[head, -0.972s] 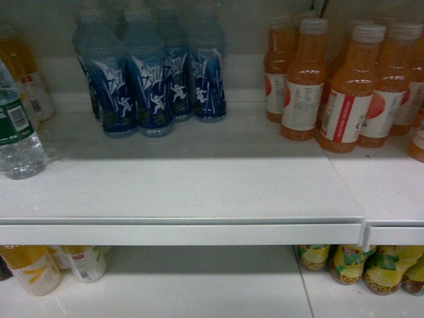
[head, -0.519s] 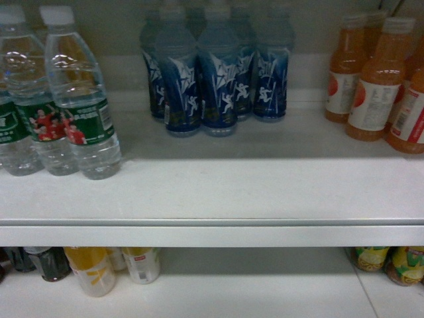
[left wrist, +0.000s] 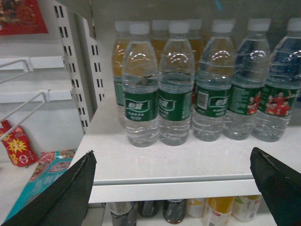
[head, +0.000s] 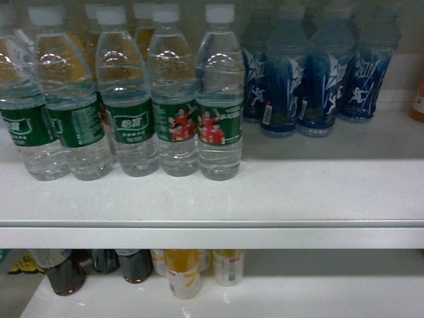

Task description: Move water from second to third shelf

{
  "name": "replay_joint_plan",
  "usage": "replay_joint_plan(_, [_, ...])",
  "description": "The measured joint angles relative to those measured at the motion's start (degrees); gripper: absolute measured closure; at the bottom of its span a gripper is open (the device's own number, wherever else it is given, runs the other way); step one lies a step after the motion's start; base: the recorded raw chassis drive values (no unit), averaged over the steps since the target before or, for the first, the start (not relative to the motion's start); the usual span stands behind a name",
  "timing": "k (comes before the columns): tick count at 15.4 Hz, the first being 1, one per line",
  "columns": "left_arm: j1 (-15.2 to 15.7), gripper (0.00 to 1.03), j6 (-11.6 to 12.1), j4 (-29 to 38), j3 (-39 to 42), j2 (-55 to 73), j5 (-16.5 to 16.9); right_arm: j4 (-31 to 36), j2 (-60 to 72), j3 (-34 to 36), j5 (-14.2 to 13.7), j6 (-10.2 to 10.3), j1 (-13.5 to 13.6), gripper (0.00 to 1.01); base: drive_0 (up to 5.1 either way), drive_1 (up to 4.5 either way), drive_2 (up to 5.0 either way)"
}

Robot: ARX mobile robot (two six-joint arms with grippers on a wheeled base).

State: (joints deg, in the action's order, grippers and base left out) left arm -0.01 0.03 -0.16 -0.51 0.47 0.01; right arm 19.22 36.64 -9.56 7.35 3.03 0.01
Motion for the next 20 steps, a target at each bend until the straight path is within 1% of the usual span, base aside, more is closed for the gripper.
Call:
replay_joint_plan(19, [0.0,0.05,0.0,-0.2,0.0,0.0,0.0,0.1,0.0,0.0,0.0,-0.1,0.0,0.62,-5.0,2.47,2.5])
replay_joint_plan(20, [0.0,0.05,0.0,-0.1,0.0,0.0,0.0,0.0,0.0,0.0,0.0,-0.1,0.0,0.62,0.0,0.00,0.0])
